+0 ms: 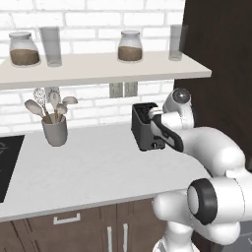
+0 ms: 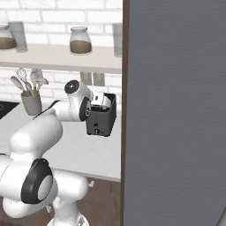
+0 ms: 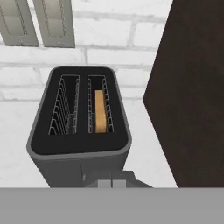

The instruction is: Start the toaster. Once the lever pops up, take the bread to the plate on the dining counter.

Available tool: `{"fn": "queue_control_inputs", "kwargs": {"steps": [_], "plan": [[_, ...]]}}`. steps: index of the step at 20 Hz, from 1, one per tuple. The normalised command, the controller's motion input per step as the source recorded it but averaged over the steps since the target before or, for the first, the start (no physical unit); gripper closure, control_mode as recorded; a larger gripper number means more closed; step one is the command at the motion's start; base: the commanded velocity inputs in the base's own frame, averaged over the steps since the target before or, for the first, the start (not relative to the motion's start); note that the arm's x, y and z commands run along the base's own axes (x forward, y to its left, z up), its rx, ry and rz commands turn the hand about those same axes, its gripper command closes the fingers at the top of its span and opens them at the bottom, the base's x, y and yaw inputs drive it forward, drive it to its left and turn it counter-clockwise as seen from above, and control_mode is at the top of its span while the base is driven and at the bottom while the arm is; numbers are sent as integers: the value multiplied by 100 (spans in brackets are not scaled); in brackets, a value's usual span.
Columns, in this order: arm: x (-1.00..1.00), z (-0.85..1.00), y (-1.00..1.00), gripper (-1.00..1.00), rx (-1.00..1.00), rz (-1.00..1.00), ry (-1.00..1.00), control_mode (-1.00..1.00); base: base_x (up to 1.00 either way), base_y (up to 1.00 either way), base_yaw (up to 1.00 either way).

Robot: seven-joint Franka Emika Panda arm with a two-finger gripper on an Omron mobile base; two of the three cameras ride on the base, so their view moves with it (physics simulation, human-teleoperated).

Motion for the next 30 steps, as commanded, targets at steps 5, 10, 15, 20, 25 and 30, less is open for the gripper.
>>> {"fn": "queue_control_inputs", "kwargs": {"steps": [5,10,15,20,25,30], "plan": [[32,0,0,100,0,0,-7,-100,0,0,0],[25,-1,0,100,0,0,-4,-100,0,0,0],[17,-3,0,100,0,1,-2,-100,0,0,0],[12,0,0,100,0,2,0,-100,0,0,0],[13,-2,0,100,0,2,0,-100,0,0,0],[19,-13,0,100,0,3,0,-100,0,0,0]]}}
